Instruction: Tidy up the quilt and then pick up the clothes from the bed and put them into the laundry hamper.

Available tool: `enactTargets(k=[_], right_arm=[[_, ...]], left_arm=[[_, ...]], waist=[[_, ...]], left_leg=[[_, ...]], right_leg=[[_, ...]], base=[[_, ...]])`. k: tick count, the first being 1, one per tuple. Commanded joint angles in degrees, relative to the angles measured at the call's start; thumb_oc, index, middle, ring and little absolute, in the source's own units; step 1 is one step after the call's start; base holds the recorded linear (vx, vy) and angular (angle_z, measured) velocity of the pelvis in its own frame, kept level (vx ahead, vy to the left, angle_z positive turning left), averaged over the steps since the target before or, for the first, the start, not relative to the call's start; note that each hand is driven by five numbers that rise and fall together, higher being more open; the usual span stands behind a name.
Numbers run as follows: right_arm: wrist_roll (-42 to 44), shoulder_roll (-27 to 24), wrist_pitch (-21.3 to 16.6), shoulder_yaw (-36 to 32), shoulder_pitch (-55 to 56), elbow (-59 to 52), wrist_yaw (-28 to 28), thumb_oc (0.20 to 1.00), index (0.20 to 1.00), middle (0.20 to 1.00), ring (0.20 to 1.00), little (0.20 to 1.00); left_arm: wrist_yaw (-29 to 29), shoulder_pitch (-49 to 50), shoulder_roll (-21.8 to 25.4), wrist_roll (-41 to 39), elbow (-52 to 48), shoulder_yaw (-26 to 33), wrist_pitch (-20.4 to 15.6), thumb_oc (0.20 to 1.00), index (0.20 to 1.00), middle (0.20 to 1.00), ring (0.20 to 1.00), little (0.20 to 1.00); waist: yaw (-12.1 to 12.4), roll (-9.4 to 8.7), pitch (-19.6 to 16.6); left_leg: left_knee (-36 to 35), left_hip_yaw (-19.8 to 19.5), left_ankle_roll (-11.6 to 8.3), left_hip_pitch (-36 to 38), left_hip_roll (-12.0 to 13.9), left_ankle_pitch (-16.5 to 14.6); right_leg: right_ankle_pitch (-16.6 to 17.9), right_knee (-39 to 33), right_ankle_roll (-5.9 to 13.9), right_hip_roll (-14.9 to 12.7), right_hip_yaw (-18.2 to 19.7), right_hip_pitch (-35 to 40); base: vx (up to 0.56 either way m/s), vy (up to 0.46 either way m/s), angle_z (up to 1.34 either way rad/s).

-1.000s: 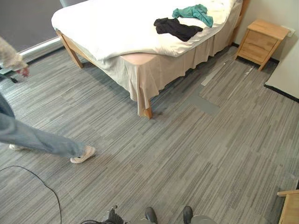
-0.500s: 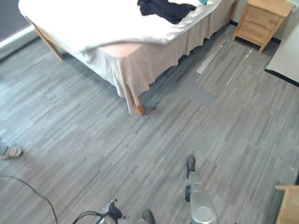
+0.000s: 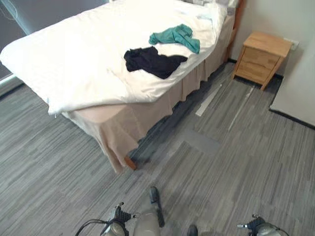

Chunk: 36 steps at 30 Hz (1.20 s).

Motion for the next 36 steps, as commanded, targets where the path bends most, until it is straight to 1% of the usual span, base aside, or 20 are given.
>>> enactTargets(k=[1,2,3,5,6,7,8,9,11,13,15,16,18,19,20,22,27,30,33,36], right_arm=[[-2.9,1.3,-0.5,-1.8,-0.5,-2.3,0.0,1.0,1.0,1.0,1.0,1.0],[-2.5,1.5,-0.3,-2.1,-0.7,-3.6,0.3,1.0,1.0,1.0,1.0,1.0],[-2.0,1.7,-0.5,-2.3,-1.2,-4.3,0.2,1.0,1.0,1.0,1.0,1.0],[-1.7,2.0,-0.5,-2.4,-1.4,-4.6,0.1,1.0,1.0,1.0,1.0,1.0],[-3.2,2.5,0.1,-1.6,-1.7,-3.5,0.1,1.0,1.0,1.0,1.0,1.0],[-3.2,2.5,0.1,-1.6,-1.7,-3.5,0.1,1.0,1.0,1.0,1.0,1.0],[-3.7,2.5,0.2,-1.1,-1.6,-3.1,0.3,1.0,1.0,1.0,1.0,1.0],[-3.1,1.9,0.7,-1.3,-1.5,-2.4,0.5,1.0,1.0,1.0,1.0,1.0],[-2.1,1.3,0.7,-1.9,-0.5,-2.2,0.8,1.0,1.0,1.0,1.0,1.0],[-1.6,1.5,0.9,-2.0,-1.0,-1.2,1.2,1.0,1.0,1.0,1.0,1.0],[-1.5,1.2,0.7,-1.7,-0.5,-0.6,1.0,1.0,1.0,1.0,1.0,1.0],[-1.8,0.7,0.5,-1.8,-0.1,0.0,1.1,1.0,1.0,1.0,1.0,1.0],[-1.1,0.0,0.3,-2.3,-0.3,0.1,0.6,1.0,1.0,1.0,1.0,1.0],[-1.1,0.0,0.3,-2.2,-0.3,0.1,0.6,1.0,1.0,1.0,1.0,1.0],[-0.7,-0.4,0.2,-3.5,0.1,0.7,0.5,1.0,1.0,1.0,1.0,1.0],[-0.6,-0.7,0.3,-5.2,1.5,1.7,0.4,1.0,1.0,1.0,1.0,1.0],[0.6,1.9,-1.1,-6.7,6.6,0.2,-1.1,1.0,1.0,1.0,1.0,1.0],[0.2,2.3,-1.5,-5.8,7.9,-0.2,-0.7,1.0,1.0,1.0,1.0,1.0],[0.6,1.8,-1.8,-4.9,8.2,-0.4,0.0,1.0,1.0,1.0,1.0,1.0],[0.6,0.7,-1.9,-3.5,7.3,-0.5,0.9,1.0,1.0,1.0,1.0,1.0]], left_arm=[[-0.5,-0.3,0.6,-0.2,1.4,-1.6,0.7,1.0,1.0,1.0,1.0,1.0],[-0.1,-0.4,0.9,-0.4,1.1,-1.2,0.9,1.0,1.0,1.0,1.0,1.0],[0.2,-0.7,1.1,-0.8,1.3,-1.0,1.0,1.0,1.0,1.0,1.0,1.0],[0.4,-1.1,1.1,-1.4,1.3,-0.7,1.0,1.0,1.0,1.0,1.0,1.0],[0.4,-1.6,1.2,-1.4,1.1,-0.9,0.6,1.0,1.0,1.0,1.0,1.0],[0.4,-1.6,1.2,-1.4,1.1,-0.9,0.6,1.0,1.0,1.0,1.0,1.0],[0.5,-1.9,1.2,-1.1,1.3,-1.2,0.3,1.0,1.0,1.0,1.0,1.0],[0.2,-2.3,1.0,-0.4,1.3,-2.0,0.0,1.0,1.0,1.0,1.0,1.0],[0.1,-2.9,1.2,-0.4,1.9,-2.7,-0.1,1.0,1.0,1.0,1.0,1.0],[0.3,-2.5,1.2,-0.8,2.2,-2.7,-0.3,1.0,1.0,1.0,1.0,1.0],[0.4,-2.3,1.1,-2.8,1.9,-2.3,-0.9,1.0,1.0,1.0,1.0,1.0],[0.7,-2.1,0.8,-5.0,1.4,-1.2,-1.8,1.0,1.0,1.0,1.0,1.0],[1.3,-2.4,0.7,-7.6,0.7,0.4,-1.9,1.0,1.0,1.0,1.0,1.0],[1.3,-2.4,0.7,-7.6,0.7,0.4,-1.8,1.0,1.0,1.0,1.0,1.0],[2.3,-2.7,1.3,-11.4,-0.1,4.1,-1.6,1.0,1.0,1.0,1.0,1.0],[4.1,-1.6,3.1,-14.7,-3.2,8.3,-2.4,1.0,1.0,1.0,1.0,1.0],[15.7,-0.4,10.8,-16.2,-24.2,17.2,-5.6,1.0,1.0,1.0,1.0,1.0],[17.1,-3.5,15.3,-13.8,-28.1,17.6,-6.5,1.0,1.0,1.0,1.0,1.0],[17.4,-9.5,21.2,-8.1,-40.2,15.2,-7.1,1.0,1.0,1.0,1.0,1.0],[16.4,-20.1,25.0,-4.2,-40.0,8.3,-6.7,1.0,1.0,1.0,1.0,1.0]], waist=[[1.7,-0.87,2.7],[0.7,-0.38,3.3],[0.1,0.29,3.7],[-0.3,0.58,4.1],[-0.7,0.43,3.8],[-0.8,0.54,3.8],[-1.3,0.45,3.5],[-3.1,-0.33,3.1],[-3.0,-1.47,2.3],[-3.1,-2.24,1.7],[-2.8,-2.23,1.7],[-3.2,-1.98,2.0],[-3.9,-2.31,2.8],[-4.0,-2.26,2.9],[-4.8,-1.73,3.2],[-5.7,-0.01,2.2],[-6.4,2.51,1.2],[-7.3,2.86,1.5],[-8.4,3.42,2.6],[-10.7,3.66,3.6]], left_leg=[[-5.7,-0.7,2.65,13.6,-1.7,-7.7],[-7.4,-2.0,3.52,15.5,-1.7,-7.9],[-9.7,-2.8,3.72,17.4,-1.4,-7.6],[-11.2,-3.9,3.61,18.8,-1.4,-7.6],[-12.7,-6.9,2.62,20.6,-1.3,-8.2],[-12.7,-7.0,2.58,20.5,-1.1,-8.2],[-12.6,-9.4,2.26,20.8,-1.7,-8.7],[-12.6,-14.4,1.9,22.4,-3.2,-10.7],[-11.9,-17.1,1.91,22.5,-3.5,-12.7],[-8.3,-17.7,0.74,22.1,-2.5,-14.2],[-3.7,-19.4,-0.82,19.6,-1.3,-13.1],[-1.5,-18.6,-1.76,18.2,0.1,-12.0],[1.8,-13.1,-2.15,15.3,2.7,-8.8],[2.0,-13.2,-2.18,15.2,2.7,-8.9],[3.8,-2.3,-2.86,14.3,6.0,-7.9],[-0.3,5.1,-4.24,16.6,7.4,-8.4],[-10.7,2.9,-4.42,20.7,4.7,-5.9],[-11.4,3.4,-4.74,21.1,4.7,-5.6],[-11.3,3.5,-4.85,20.6,4.5,-5.7],[-11.1,4.3,-4.94,20.0,4.6,-5.8]], right_leg=[[2.5,23.0,12.92,-5.4,-2.1,-9.7],[6.3,31.4,15.26,-6.3,-0.3,-14.8],[6.9,37.0,15.12,-6.2,1.1,-19.8],[6.5,37.5,15.29,-7.5,1.4,-21.9],[3.6,27.6,13.41,-10.4,1.9,-21.7],[3.8,27.3,13.34,-10.2,1.8,-21.6],[2.8,20.6,12.52,-9.2,4.9,-20.7],[4.9,7.9,13.64,-7.1,19.1,-20.9],[6.2,3.8,14.03,-7.8,23.9,-19.9],[7.2,3.5,14.23,-8.7,19.8,-18.6],[7.1,1.6,12.82,-8.3,18.1,-16.5],[6.9,0.4,12.14,-9.0,13.8,-14.0],[6.7,-0.2,11.5,-9.9,10.6,-12.6],[6.6,-0.2,11.48,-9.9,10.5,-12.5],[5.2,-0.2,11.23,-10.0,6.1,-11.7],[3.2,-0.2,11.66,-9.8,3.6,-10.3],[3.2,-0.2,11.66,-9.6,1.5,-10.2],[3.1,-0.2,11.9,-9.6,1.4,-10.3],[3.6,-0.2,12.06,-9.7,1.8,-11.1],[4.3,-0.2,12.39,-9.6,3.0,-12.9]], base=[[0.4,0.103,-0.64],[0.46,0.124,-0.37],[0.24,0.024,-0.11],[0.24,-0.099,0.69],[0.25,-0.178,1.15],[0.4,-0.279,1.01],[0.46,-0.292,1.51],[0.58,-0.387,1.76],[0.41,-0.339,2.05],[0.26,-0.385,1.66],[0.17,-0.354,1.0],[0.13,-0.267,0.89],[0.04,-0.182,1.23],[-0.01,-0.211,1.7],[0.08,-0.151,1.45],[0.15,-0.066,1.07],[0.07,-0.009,0.28],[0.03,-0.015,0.21],[-0.01,-0.001,0.03],[-0.02,0.01,-0.1]])
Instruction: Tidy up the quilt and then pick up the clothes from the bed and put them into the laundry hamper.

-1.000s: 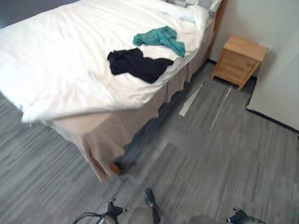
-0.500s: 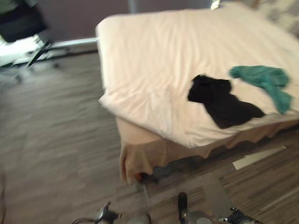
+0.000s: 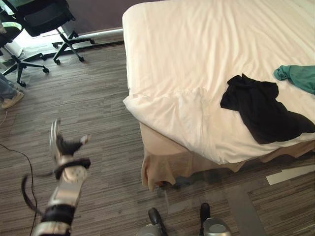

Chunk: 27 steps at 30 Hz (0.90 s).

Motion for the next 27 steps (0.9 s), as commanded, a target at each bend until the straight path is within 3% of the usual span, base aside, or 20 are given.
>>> enactTargets(k=[1,4,5,6,8,10,14,15,23,25,26,27], right_arm=[[1.7,-2.6,-0.7,1.7,-5.5,1.9,0.5,1.0,1.0,1.0,1.0,1.0],[2.8,-4.0,-0.8,2.5,-7.8,1.5,-0.2,1.0,1.0,1.0,1.0,1.0],[2.9,-3.9,-0.8,2.3,-8.0,1.5,-0.2,1.0,1.0,1.0,1.0,1.0],[3.6,-4.6,-0.9,3.1,-9.4,1.4,-0.9,1.0,1.0,1.0,1.0,1.0],[3.9,-4.6,-0.9,3.1,-10.5,1.8,-1.2,1.0,1.0,1.0,1.0,1.0],[5.2,-5.0,-1.0,3.6,-11.8,2.2,-1.9,1.0,1.0,1.0,1.0,1.0],[5.9,-4.7,-0.8,4.4,-12.8,3.3,-2.1,1.0,1.0,1.0,1.0,1.0],[6.0,-4.8,-0.9,4.5,-13.2,3.4,-2.3,1.0,1.0,1.0,1.0,1.0],[7.3,-5.6,-1.3,2.5,-12.4,2.8,-3.4,1.0,1.0,1.0,1.0,1.0],[7.1,-6.8,-1.6,0.3,-13.0,-1.8,-4.6,1.0,1.0,1.0,1.0,1.0],[7.1,-6.8,-1.6,0.3,-13.0,-1.8,-4.6,1.0,1.0,1.0,1.0,1.0],[6.8,-7.8,-2.0,-0.7,-13.1,-6.3,-5.3,1.0,1.0,1.0,1.0,1.0]], left_arm=[[0.0,-15.3,1.8,7.5,5.4,-8.8,-0.5,1.0,1.0,1.0,1.0,1.0],[-0.8,-27.8,2.9,11.7,9.0,-17.7,1.6,1.0,1.0,1.0,1.0,1.0],[-0.7,-28.5,2.8,11.6,9.5,-18.1,1.5,1.0,1.0,1.0,1.0,1.0],[-1.5,-35.6,1.7,12.8,14.6,-23.2,2.9,1.0,1.0,1.0,1.0,1.0],[-2.0,-39.9,0.5,13.5,18.9,-26.2,3.5,1.0,1.0,1.0,1.0,1.0],[-4.7,-47.2,-3.7,17.3,28.8,-32.6,5.9,1.0,1.0,1.0,1.0,1.0],[-9.2,-49.3,-10.5,21.5,37.9,-36.6,7.0,1.0,1.0,1.0,1.0,1.0],[-9.8,-48.9,-11.8,22.5,39.5,-37.1,7.1,0.2,0.2,0.2,0.2,0.2],[-12.2,-35.3,-19.0,24.6,42.0,-35.9,7.4,0.2,0.2,0.2,0.2,0.2],[-12.6,-25.4,-19.4,22.5,42.0,-31.2,7.4,0.2,0.2,0.2,0.2,0.2],[-12.6,-25.3,-19.4,22.5,42.0,-31.1,7.4,0.2,0.2,0.2,0.2,0.2],[-12.7,-21.7,-18.8,21.9,41.6,-29.0,7.4,0.244,0.244,0.244,0.244,0.244]], waist=[[-3.8,0.12,1.6],[-6.6,0.33,2.7],[-6.3,0.11,3.0],[-7.9,0.01,3.7],[-8.1,-0.09,4.1],[-9.3,-0.45,5.1],[-10.2,-0.93,6.1],[-10.3,-0.96,6.2],[-9.7,-0.41,5.0],[-8.5,0.12,3.4],[-8.5,0.12,3.4],[-8.1,0.2,2.9]], left_leg=[[4.4,-0.2,-4.85,-0.1,4.4,-1.3],[4.9,0.4,-5.26,-1.9,4.2,-2.7],[5.2,1.2,-4.74,-2.6,4.5,-1.6],[5.7,1.7,-5.25,-3.5,4.7,-3.0],[6.2,2.4,-5.23,-4.4,4.9,-3.1],[7.8,3.8,-5.34,-5.7,5.8,-3.6],[9.7,4.6,-5.58,-6.6,6.9,-4.2],[10.1,4.8,-5.71,-6.6,7.2,-4.4],[9.4,4.6,-6.2,-4.1,7.2,-4.3],[7.5,3.8,-6.06,-1.8,6.2,-4.0],[7.5,3.8,-6.06,-1.8,6.2,-4.0],[6.6,3.5,-5.97,-0.8,5.8,-3.8]], right_leg=[[-2.7,0.2,2.89,-1.3,2.9,-3.8],[-2.2,0.6,4.08,-1.3,5.3,-7.6],[-1.2,0.8,3.63,-1.1,5.3,-8.4],[-1.5,2.0,4.53,-1.3,6.7,-11.0],[-1.3,2.9,4.75,-1.3,7.5,-12.9],[-1.0,3.9,5.01,-1.2,8.6,-15.2],[-1.0,4.4,4.79,-1.2,9.1,-16.3],[-1.0,4.5,4.68,-1.1,9.2,-16.3],[-1.8,3.2,3.82,-1.0,8.3,-12.7],[-2.0,2.2,3.62,-0.9,7.5,-9.8],[-1.9,2.2,3.62,-0.9,7.5,-9.8],[-2.0,1.8,3.57,-0.9,7.2,-8.8]], base=[[-0.08,0.032,-0.31],[-0.08,0.043,-0.23],[-0.06,0.061,-0.29],[-0.12,0.021,-0.38],[-0.06,0.037,-0.51],[-0.06,0.004,-0.56],[-0.03,-0.029,-0.31],[0.0,-0.021,-0.19],[0.02,-0.001,0.02],[0.07,0.038,0.11],[0.06,0.036,-0.01],[-0.03,0.004,-0.03]])
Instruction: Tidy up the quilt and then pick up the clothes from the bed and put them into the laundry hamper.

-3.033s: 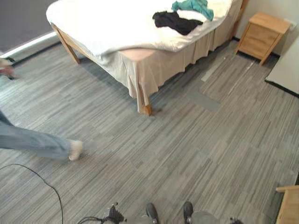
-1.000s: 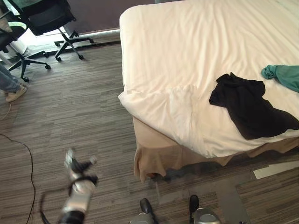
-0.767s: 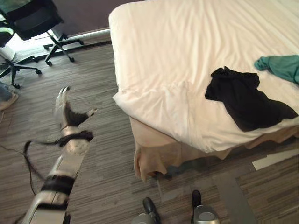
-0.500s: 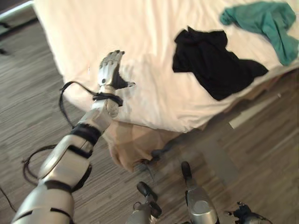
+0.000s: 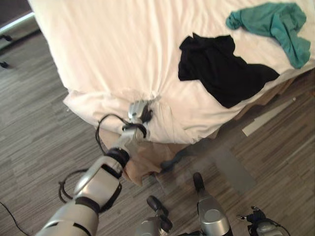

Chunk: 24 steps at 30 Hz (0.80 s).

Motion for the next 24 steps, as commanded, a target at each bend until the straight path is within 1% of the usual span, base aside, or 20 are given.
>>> enactTargets(k=[1,2,3,4,5,6,7,9,11,12,13,14,15,18,19,21,22,24], right_arm=[[-0.5,-5.0,-1.8,-2.0,-0.4,-8.0,-3.5,1.0,1.0,1.0,1.0,1.0],[-3.2,-8.0,-2.6,-4.5,1.5,-21.5,-4.5,1.0,1.0,1.0,1.0,1.0],[-4.4,-9.5,-3.0,-5.9,1.9,-26.5,-4.9,1.0,1.0,1.0,1.0,1.0],[-5.3,-10.2,-3.2,-6.5,2.2,-29.1,-5.2,1.0,1.0,1.0,1.0,1.0],[-5.3,-10.2,-3.2,-6.5,2.3,-29.2,-5.2,1.0,1.0,1.0,1.0,1.0],[-6.7,-11.5,-3.2,-7.4,1.7,-31.9,-5.5,1.0,1.0,1.0,1.0,1.0],[-9.2,-13.7,-3.5,-8.9,0.7,-39.8,-5.7,1.0,1.0,1.0,1.0,1.0],[-11.6,-16.2,-4.6,-9.3,-1.6,-46.0,-5.5,1.0,1.0,1.0,1.0,1.0],[-13.4,-18.4,-5.1,-8.1,-4.7,-50.1,-4.7,1.0,1.0,1.0,1.0,1.0],[-14.6,-19.7,-5.2,-6.7,-7.4,-51.5,-4.5,0.558,0.558,0.558,0.558,0.558],[-14.6,-19.7,-5.2,-6.5,-7.6,-51.4,-4.5,0.2,0.2,0.2,0.2,0.2],[-16.7,-21.7,-5.4,-2.5,-13.7,-53.3,-3.7,0.2,0.2,0.2,0.2,0.2],[-16.8,-21.8,-5.4,0.5,-17.9,-52.5,-3.4,0.2,0.2,0.2,0.2,0.2],[-15.6,-19.7,-5.0,11.9,-34.7,-48.0,-3.2,0.2,0.2,0.2,0.2,0.2],[-14.5,-19.2,-4.8,13.9,-38.8,-46.3,-3.1,0.2,0.2,0.2,0.2,0.2],[-11.0,-16.8,-4.4,18.8,-48.2,-39.6,-2.8,0.2,0.2,0.2,0.2,0.2],[-6.4,-12.0,-3.9,22.0,-54.9,-30.5,-2.7,0.2,0.2,0.2,0.2,0.2],[-3.6,-8.4,-3.4,22.3,-55.1,-25.4,-2.6,0.2,0.2,0.2,0.2,0.2]], left_arm=[[-4.9,9.3,0.7,-2.6,9.6,-0.7,2.8,0.642,0.642,0.642,0.642,0.642],[-4.6,18.3,1.4,-3.2,9.1,4.6,2.9,1.0,1.0,1.0,1.0,1.0],[-4.7,23.3,1.0,-4.0,10.0,7.5,2.9,1.0,1.0,1.0,1.0,1.0],[-4.7,26.4,0.6,-4.6,10.4,9.3,3.0,1.0,1.0,1.0,1.0,1.0],[-4.7,26.5,0.6,-4.6,10.3,9.3,3.0,1.0,1.0,1.0,1.0,1.0],[-4.7,30.1,0.0,-5.5,10.6,11.3,3.2,1.0,1.0,1.0,1.0,1.0],[-4.6,36.1,-0.7,-5.8,13.5,14.0,3.7,1.0,1.0,1.0,1.0,1.0],[-5.7,41.5,-0.8,-4.0,16.6,15.2,4.5,1.0,1.0,1.0,1.0,1.0],[-6.7,45.1,-0.6,-2.8,18.3,16.4,5.0,1.0,1.0,1.0,1.0,1.0],[-7.1,46.3,-0.4,-2.6,18.9,17.0,5.2,1.0,1.0,1.0,1.0,1.0],[-7.1,46.3,-0.4,-2.6,18.9,17.1,5.2,1.0,1.0,1.0,1.0,1.0],[-7.5,48.5,-0.2,-2.2,19.6,17.7,5.4,1.0,1.0,1.0,1.0,1.0],[-7.5,48.7,0.1,-2.2,19.7,17.5,5.4,1.0,1.0,1.0,1.0,1.0],[-6.4,46.9,1.1,-4.3,18.6,15.9,5.5,1.0,1.0,1.0,1.0,1.0],[-5.9,46.2,1.4,-5.1,18.1,15.1,5.4,1.0,1.0,1.0,1.0,1.0],[-4.5,43.2,2.4,-7.0,16.5,12.4,4.7,1.0,1.0,1.0,1.0,1.0],[-3.0,38.5,2.6,-7.9,12.6,6.9,3.8,1.0,1.0,1.0,1.0,1.0],[-2.3,34.7,1.9,-8.4,8.8,3.0,3.1,1.0,1.0,1.0,1.0,1.0]], waist=[[0.8,0.59,-2.6],[1.8,0.67,-3.6],[2.6,0.69,-4.1],[3.1,0.78,-4.6],[3.0,0.8,-4.6],[4.0,0.75,-5.2],[5.5,0.61,-6.0],[7.3,0.27,-6.6],[9.3,-0.1,-6.8],[10.5,-0.31,-6.7],[10.3,-0.31,-6.7],[12.6,-0.61,-6.0],[13.6,-0.76,-5.3],[16.9,-0.76,-1.6],[17.6,-0.66,-0.7],[19.3,-0.23,1.5],[20.7,1.07,4.5],[21.2,2.05,6.6]], left_leg=[[6.2,-2.2,-4.13,-0.6,5.1,-0.4],[4.2,-2.5,-3.95,1.3,4.5,-0.3],[3.2,-2.7,-3.8,2.3,4.3,-0.3],[2.4,-2.9,-3.66,3.0,4.1,-0.2],[2.3,-2.9,-3.66,3.1,4.1,-0.2],[1.6,-3.2,-3.49,3.7,3.9,-0.1],[0.7,-3.8,-3.21,4.5,3.6,-0.1],[0.4,-4.2,-2.97,4.8,3.7,-0.2],[0.3,-4.8,-2.78,4.7,3.6,-0.2],[0.3,-5.2,-2.65,4.4,3.7,-0.1],[0.3,-5.3,-2.64,4.4,3.7,-0.1],[0.5,-6.1,-2.54,3.6,3.8,0.1],[0.7,-6.6,-2.52,2.8,3.9,0.3],[3.2,-9.3,-2.58,-2.9,4.7,1.4],[3.9,-9.9,-2.74,-4.3,4.9,1.4],[6.2,-11.5,-3.09,-8.5,5.6,1.9],[10.1,-13.8,-3.17,-15.0,6.1,1.8],[11.8,-14.8,-2.97,-18.3,6.0,1.9]], right_leg=[[-4.3,1.6,1.61,-1.4,-1.1,-3.3],[-4.3,1.0,1.63,-1.4,-1.6,-1.7],[-4.4,0.8,1.66,-1.4,-1.9,-0.9],[-4.4,0.6,1.64,-1.5,-2.3,-0.3],[-4.4,0.5,1.65,-1.5,-2.3,-0.2],[-4.4,0.4,1.67,-1.5,-2.8,0.4],[-4.5,0.1,1.75,-1.6,-3.7,1.2],[-4.4,0.0,1.81,-1.8,-4.5,1.9],[-4.5,0.0,1.8,-1.8,-5.3,2.4],[-4.5,0.0,1.75,-1.8,-5.6,2.4],[-4.6,0.1,1.75,-1.8,-5.7,2.4],[-4.7,0.2,1.7,-1.9,-6.4,2.1],[-4.7,0.4,1.62,-1.9,-6.6,1.8],[-4.6,2.0,1.01,-1.9,-7.5,-1.9],[-4.7,2.7,0.9,-2.0,-7.9,-2.9],[-4.9,4.7,0.56,-2.5,-8.6,-6.3],[-5.5,8.7,0.22,-3.1,-9.6,-11.4],[-6.1,11.2,0.14,-3.5,-10.4,-14.4]], base=[[0.0,0.057,-0.03],[-0.01,0.071,0.0],[0.07,0.106,0.0],[0.04,0.054,-0.02],[0.04,0.033,0.06],[0.03,0.055,0.3],[0.05,0.066,0.34],[0.03,0.059,0.26],[0.0,0.035,0.25],[-0.02,0.017,0.34],[-0.05,0.001,0.36],[-0.08,-0.005,0.43],[-0.14,-0.013,0.36],[-0.2,-0.027,0.26],[-0.17,-0.028,0.4],[-0.2,-0.018,0.66],[-0.25,0.005,0.65],[-0.2,0.022,0.35]])
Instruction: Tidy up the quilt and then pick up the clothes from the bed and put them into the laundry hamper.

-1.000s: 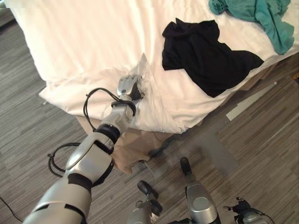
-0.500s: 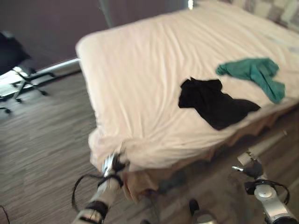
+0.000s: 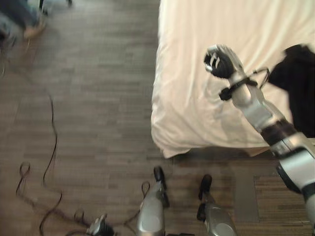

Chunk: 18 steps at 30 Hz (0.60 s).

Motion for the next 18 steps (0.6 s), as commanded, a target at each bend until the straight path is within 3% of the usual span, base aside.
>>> enactTargets(k=[1,4,9,11,12,14,18], right_arm=[[7.1,0.3,0.4,-1.2,8.4,1.8,-0.2,0.2,0.2,0.2,0.2,0.2],[8.1,5.2,0.9,-0.7,15.6,2.5,1.2,0.2,0.2,0.2,0.2,0.2],[5.3,11.7,0.0,6.4,31.9,0.5,10.0,0.2,0.2,0.2,0.2,0.2],[5.2,12.0,-0.5,7.9,33.8,-0.3,12.1,0.2,0.2,0.2,0.2,0.2],[7.5,12.2,-1.3,10.8,37.6,-4.7,16.4,0.2,0.2,0.2,0.2,0.2],[9.7,11.1,-2.6,13.4,39.3,-11.5,19.9,0.2,0.2,0.2,0.2,0.2],[13.2,7.7,-4.7,13.1,37.1,-24.2,20.3,0.2,0.2,0.2,0.2,0.2]], left_arm=[[3.2,-6.5,1.3,-2.3,-0.8,-5.1,-1.6,1.0,1.0,1.0,1.0,1.0],[4.1,-9.1,0.5,-4.3,-7.3,-6.4,-2.5,1.0,1.0,1.0,1.0,1.0],[4.2,-10.5,-1.2,-3.6,-7.8,-6.9,-3.3,1.0,1.0,1.0,1.0,1.0],[3.9,-10.6,-1.4,-3.1,-6.9,-6.9,-3.3,1.0,1.0,1.0,1.0,1.0],[3.5,-10.7,-1.4,-2.2,-5.4,-6.7,-3.1,1.0,1.0,1.0,1.0,1.0],[3.0,-10.6,-1.1,-1.5,-4.4,-6.3,-3.0,1.0,1.0,1.0,1.0,1.0],[2.7,-9.8,-0.8,-0.9,-3.0,-5.3,-2.5,1.0,1.0,1.0,1.0,1.0]], waist=[[-1.1,1.5,1.8],[-1.4,2.07,3.6],[-2.8,1.04,3.9],[-3.0,0.82,3.7],[-3.4,0.36,3.1],[-3.8,-0.02,2.2],[-4.6,-0.46,1.2]], left_leg=[[3.8,-2.9,-4.88,0.6,3.4,-2.7],[5.3,-3.9,-4.31,-2.4,3.2,-3.0],[4.0,-4.2,-4.09,-0.6,2.7,-3.3],[3.5,-4.2,-4.16,0.1,2.7,-3.3],[1.9,-3.9,-4.38,1.9,2.5,-3.0],[0.4,-3.5,-4.64,4.1,2.4,-2.8],[-1.4,-2.2,-4.87,7.2,2.3,-2.6]], right_leg=[[-7.8,9.8,2.45,-4.7,0.9,-5.8],[-8.4,12.0,2.36,-5.3,0.5,-8.5],[-8.8,11.0,2.49,-5.7,0.3,-6.7],[-8.8,10.4,2.56,-5.7,0.3,-6.0],[-8.6,9.1,2.69,-5.7,0.2,-4.3],[-8.5,7.9,2.84,-5.6,0.2,-2.6],[-8.2,6.7,2.93,-5.1,0.7,-0.8]], base=[[-0.13,0.026,0.45],[-0.08,0.023,0.26],[0.01,0.016,0.03],[0.04,0.001,-0.13],[0.06,-0.001,-0.15],[0.08,0.002,-0.03],[0.06,0.002,-0.01]])
